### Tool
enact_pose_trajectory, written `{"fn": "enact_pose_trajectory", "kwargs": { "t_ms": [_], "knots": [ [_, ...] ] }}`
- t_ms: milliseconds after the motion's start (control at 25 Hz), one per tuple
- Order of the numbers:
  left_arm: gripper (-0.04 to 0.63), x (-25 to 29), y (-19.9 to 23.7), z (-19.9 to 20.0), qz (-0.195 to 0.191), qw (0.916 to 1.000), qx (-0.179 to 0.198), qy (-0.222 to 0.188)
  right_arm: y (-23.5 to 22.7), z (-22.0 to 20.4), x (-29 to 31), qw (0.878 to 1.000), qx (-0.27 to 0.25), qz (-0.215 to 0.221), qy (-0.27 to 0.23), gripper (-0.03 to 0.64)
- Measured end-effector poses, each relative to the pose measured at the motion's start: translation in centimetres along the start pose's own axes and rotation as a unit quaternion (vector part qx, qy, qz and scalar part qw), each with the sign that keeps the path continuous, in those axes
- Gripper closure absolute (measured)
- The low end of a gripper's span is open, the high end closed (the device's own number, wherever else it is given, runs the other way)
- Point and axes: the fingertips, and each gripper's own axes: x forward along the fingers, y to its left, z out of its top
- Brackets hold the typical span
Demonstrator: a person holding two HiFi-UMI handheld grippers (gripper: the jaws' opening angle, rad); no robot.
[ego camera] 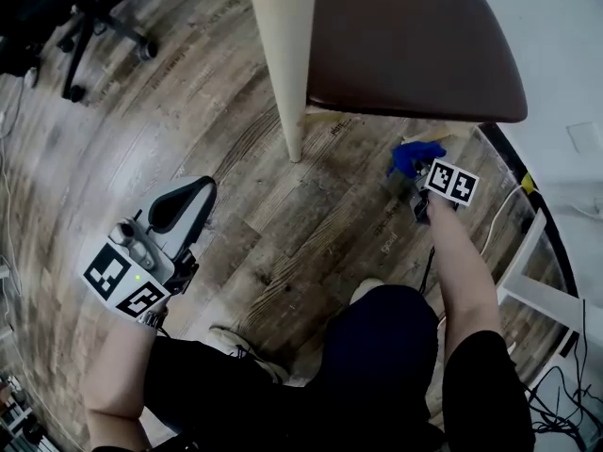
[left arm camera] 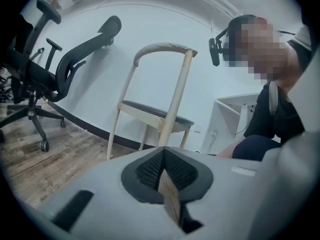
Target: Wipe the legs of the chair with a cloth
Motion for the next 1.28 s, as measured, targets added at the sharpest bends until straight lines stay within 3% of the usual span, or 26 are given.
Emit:
{"fn": "enact_pose_trajectory", "kwargs": {
  "t_ms": [440, 760, 920, 1040, 1280],
  "knots": [
    [0.597, -0.7, 0.1, 2.5, -0.002, 0.9984, -0.017, -0.055, 5.6, 8.9, -10.5, 0.991, -0.122, 0.002, -0.063, 0.552],
    [0.598, -1.0, -0.1, 3.4, -0.008, 0.9975, -0.015, -0.068, 10.5, 15.3, -18.2, 0.975, -0.147, 0.019, -0.166, 0.552],
    [0.598, -1.5, 0.0, 3.8, 0.003, 0.9969, -0.017, -0.077, 13.8, 17.3, -22.1, 0.955, -0.152, 0.057, -0.247, 0.552],
    [0.597, -2.4, 0.5, 4.6, 0.022, 0.9958, -0.012, -0.088, 15.9, 16.8, -25.1, 0.943, -0.122, 0.096, -0.296, 0.552],
    [0.598, -4.8, 1.2, 7.5, 0.063, 0.9917, 0.011, -0.111, 21.3, 17.2, -30.0, 0.926, -0.115, 0.159, -0.322, 0.552]
  ]
}}
